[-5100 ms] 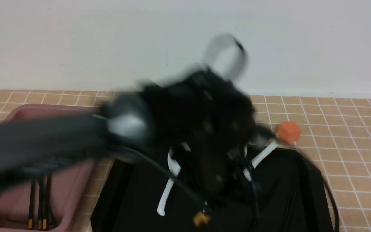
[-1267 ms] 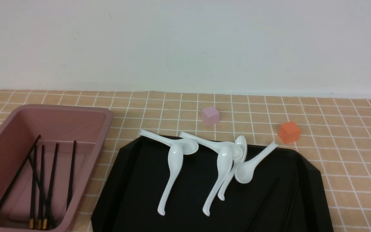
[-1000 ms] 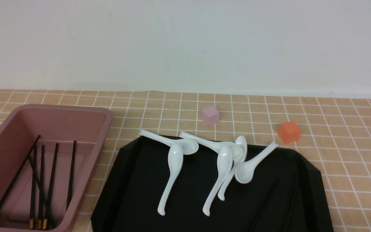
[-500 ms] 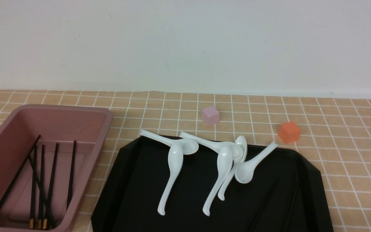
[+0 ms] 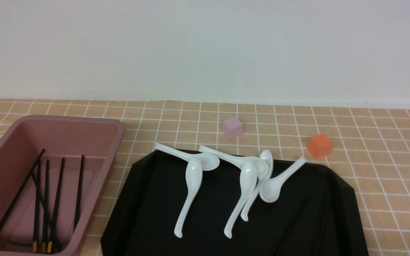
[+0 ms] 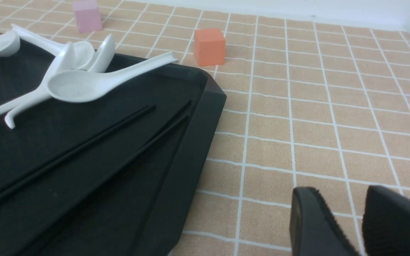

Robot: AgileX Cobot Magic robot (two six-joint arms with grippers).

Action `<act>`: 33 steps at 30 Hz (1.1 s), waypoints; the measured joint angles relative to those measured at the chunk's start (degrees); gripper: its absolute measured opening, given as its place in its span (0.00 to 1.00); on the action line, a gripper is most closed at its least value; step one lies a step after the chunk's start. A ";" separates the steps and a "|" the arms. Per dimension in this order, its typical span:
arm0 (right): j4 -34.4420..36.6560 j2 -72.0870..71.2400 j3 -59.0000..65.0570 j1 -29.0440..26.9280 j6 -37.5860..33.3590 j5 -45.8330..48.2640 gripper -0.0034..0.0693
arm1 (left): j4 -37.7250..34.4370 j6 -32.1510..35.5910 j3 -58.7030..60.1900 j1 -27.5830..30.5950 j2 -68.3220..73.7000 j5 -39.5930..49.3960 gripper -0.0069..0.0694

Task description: On brown tablecloth take chopsticks from black tray and put them in box.

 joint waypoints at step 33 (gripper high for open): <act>0.00 0.00 0.00 0.00 0.00 0.00 0.38 | 0.00 0.01 0.00 0.00 0.00 0.00 0.14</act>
